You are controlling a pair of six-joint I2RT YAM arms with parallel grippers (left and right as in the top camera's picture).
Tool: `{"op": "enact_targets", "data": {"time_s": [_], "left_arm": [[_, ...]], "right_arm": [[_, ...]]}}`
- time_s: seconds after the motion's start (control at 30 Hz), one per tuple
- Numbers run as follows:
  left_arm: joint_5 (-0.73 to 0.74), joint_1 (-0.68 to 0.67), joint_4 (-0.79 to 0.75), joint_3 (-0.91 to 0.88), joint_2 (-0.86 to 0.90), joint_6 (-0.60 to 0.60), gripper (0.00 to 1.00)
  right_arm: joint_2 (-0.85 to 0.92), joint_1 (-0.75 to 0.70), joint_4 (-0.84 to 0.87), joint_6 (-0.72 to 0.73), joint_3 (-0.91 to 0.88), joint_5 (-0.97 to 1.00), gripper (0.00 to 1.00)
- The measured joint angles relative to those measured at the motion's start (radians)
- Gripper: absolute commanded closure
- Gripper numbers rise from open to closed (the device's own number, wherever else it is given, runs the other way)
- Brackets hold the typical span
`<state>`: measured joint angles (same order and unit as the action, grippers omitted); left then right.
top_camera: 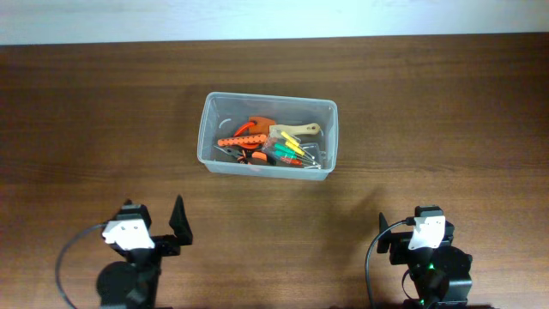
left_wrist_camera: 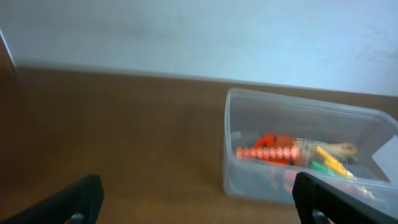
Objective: Pack container
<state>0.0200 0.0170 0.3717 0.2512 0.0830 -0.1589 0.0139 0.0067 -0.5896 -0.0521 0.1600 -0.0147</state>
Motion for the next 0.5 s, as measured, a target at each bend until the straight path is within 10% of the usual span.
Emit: {"op": "enact_targets", "data": {"time_s": [0.5], "left_arm": [[-0.025,-0.01,-0.071,-0.143,-0.067,-0.163,0.01]], "right_arm": [[0.0,0.0,0.0,0.0,0.0,0.0,0.01]]}}
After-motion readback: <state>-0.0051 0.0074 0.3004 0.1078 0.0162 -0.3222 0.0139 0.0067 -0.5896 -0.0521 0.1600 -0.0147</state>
